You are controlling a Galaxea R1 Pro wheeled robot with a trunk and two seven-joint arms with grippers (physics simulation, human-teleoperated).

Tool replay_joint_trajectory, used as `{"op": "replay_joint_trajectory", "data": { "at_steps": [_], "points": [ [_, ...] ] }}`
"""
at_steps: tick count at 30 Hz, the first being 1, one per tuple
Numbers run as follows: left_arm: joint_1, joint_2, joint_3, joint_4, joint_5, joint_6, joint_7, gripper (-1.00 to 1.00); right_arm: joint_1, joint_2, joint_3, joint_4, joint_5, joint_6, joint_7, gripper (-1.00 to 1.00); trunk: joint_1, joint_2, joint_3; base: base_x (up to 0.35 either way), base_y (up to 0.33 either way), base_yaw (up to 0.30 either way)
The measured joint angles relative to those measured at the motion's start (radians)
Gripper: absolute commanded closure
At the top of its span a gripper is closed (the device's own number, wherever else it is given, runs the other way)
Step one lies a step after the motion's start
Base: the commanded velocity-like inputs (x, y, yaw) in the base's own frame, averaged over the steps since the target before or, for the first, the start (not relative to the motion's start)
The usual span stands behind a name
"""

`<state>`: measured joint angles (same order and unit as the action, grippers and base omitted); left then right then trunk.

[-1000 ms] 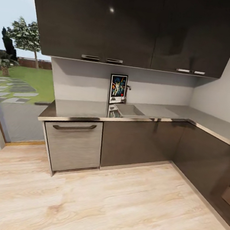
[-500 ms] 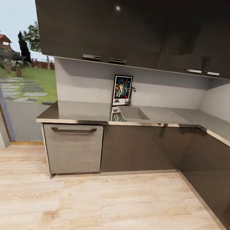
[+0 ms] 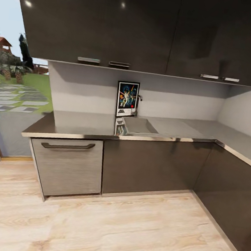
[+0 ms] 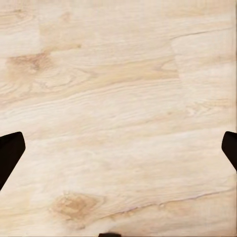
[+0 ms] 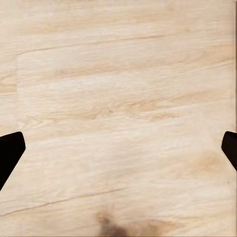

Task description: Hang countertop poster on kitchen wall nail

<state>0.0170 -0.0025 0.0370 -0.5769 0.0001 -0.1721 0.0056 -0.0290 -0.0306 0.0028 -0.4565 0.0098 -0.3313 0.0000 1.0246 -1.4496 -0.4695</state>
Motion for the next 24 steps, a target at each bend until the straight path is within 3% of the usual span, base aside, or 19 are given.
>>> {"op": "replay_joint_trajectory", "data": {
  "at_steps": [14, 24],
  "points": [
    [0.0, 0.0, 0.0, 0.0, 0.0, 0.0, 0.0, -1.0, 0.0, 0.0, 0.0, 0.0, 0.0, 0.0, 0.0, -1.0, 0.0, 0.0, 0.0, 0.228, -0.222, 0.009],
    [0.0, 0.0, 0.0, 0.0, 0.0, 0.0, 0.0, -1.0, 0.0, 0.0, 0.0, 0.0, 0.0, 0.0, 0.0, -1.0, 0.0, 0.0, 0.0, 0.227, -0.222, 0.225]
  ]
}}
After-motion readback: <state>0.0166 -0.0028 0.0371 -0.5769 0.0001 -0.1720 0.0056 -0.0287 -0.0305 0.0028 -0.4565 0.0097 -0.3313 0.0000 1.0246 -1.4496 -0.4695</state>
